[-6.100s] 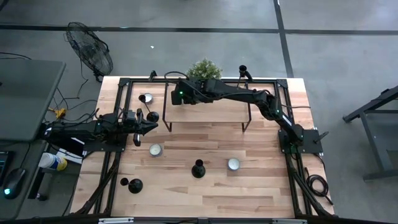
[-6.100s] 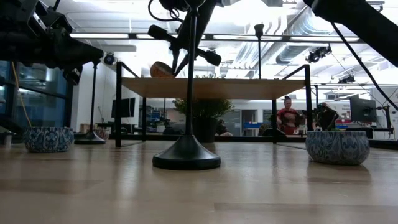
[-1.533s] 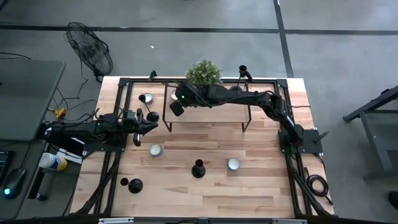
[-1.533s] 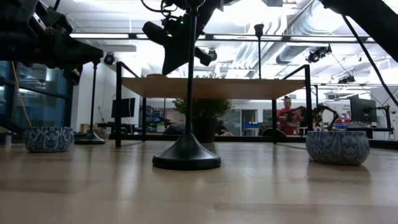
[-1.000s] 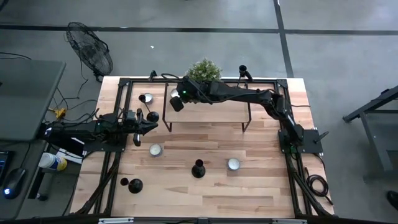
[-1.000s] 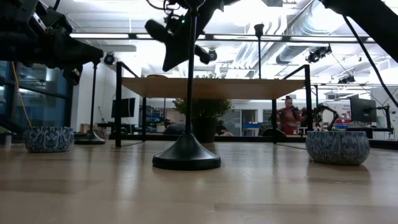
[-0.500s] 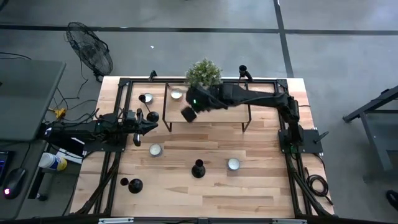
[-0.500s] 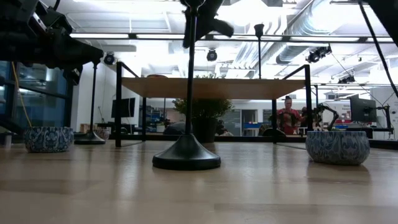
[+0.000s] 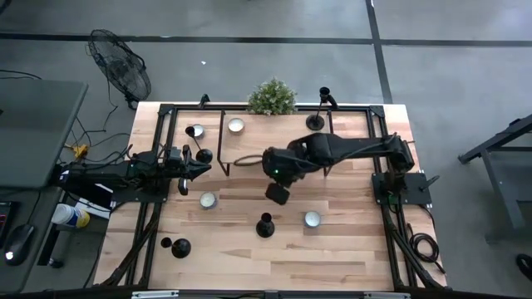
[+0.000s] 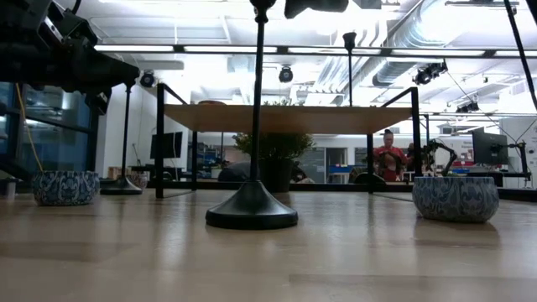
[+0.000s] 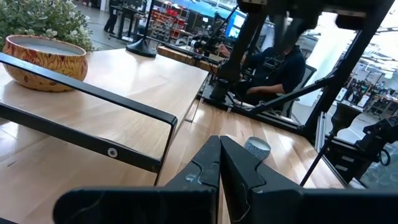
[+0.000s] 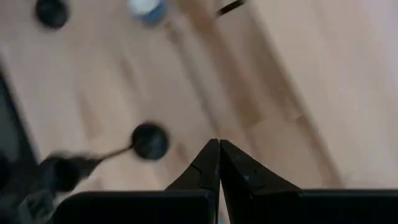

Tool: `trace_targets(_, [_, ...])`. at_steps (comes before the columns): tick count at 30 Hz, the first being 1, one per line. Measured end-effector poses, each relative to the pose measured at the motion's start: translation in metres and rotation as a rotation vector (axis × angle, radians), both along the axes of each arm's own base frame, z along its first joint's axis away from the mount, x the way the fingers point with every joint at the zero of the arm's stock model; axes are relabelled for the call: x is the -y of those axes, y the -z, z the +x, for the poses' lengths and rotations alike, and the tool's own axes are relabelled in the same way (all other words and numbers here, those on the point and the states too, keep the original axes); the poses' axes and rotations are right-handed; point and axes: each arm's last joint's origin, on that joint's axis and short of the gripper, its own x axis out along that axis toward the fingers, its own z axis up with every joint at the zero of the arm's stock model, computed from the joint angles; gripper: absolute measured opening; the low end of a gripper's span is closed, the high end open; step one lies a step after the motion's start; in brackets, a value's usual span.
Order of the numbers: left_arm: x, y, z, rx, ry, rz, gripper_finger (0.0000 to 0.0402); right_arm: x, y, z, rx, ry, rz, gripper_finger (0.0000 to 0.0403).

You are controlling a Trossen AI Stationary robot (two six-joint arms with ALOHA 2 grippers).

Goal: Pick & Place candle stick holders
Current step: Put the black candle holder on the shelf aligned with the black candle holder

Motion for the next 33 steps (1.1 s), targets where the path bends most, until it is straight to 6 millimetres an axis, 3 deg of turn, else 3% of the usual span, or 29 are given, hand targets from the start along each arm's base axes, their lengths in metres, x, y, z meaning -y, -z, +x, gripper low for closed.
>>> trace_targets(7, [0.0,0.0,0.0,0.0,0.0,0.0,0.0001,-0.029,-0.005,-0.022,-0.084,-0.121,-0.141,0.0007])
trace_targets(12, [0.0,0.0,0.0,0.0,0.0,0.0,0.0001,-0.051,0.001,-0.051,-0.063,-0.177,-0.134,0.0066])
trace_targets(18, [0.0,0.0,0.0,0.0,0.0,0.0,0.0001,-0.073,0.04,-0.09,0.084,-0.18,-0.052,0.014])
trace_targets(24, [0.0,0.0,0.0,0.0,0.0,0.0,0.0001,-0.095,0.095,-0.114,0.261,-0.353,-0.043,0.015])
trace_targets(29, [0.0,0.0,0.0,0.0,0.0,0.0,0.0001,-0.109,0.134,-0.117,0.452,-0.517,-0.141,0.0148])
trace_targets(33, [0.0,0.0,0.0,0.0,0.0,0.0,0.0001,-0.11,0.154,-0.109,0.534,-0.473,-0.26,0.0152])
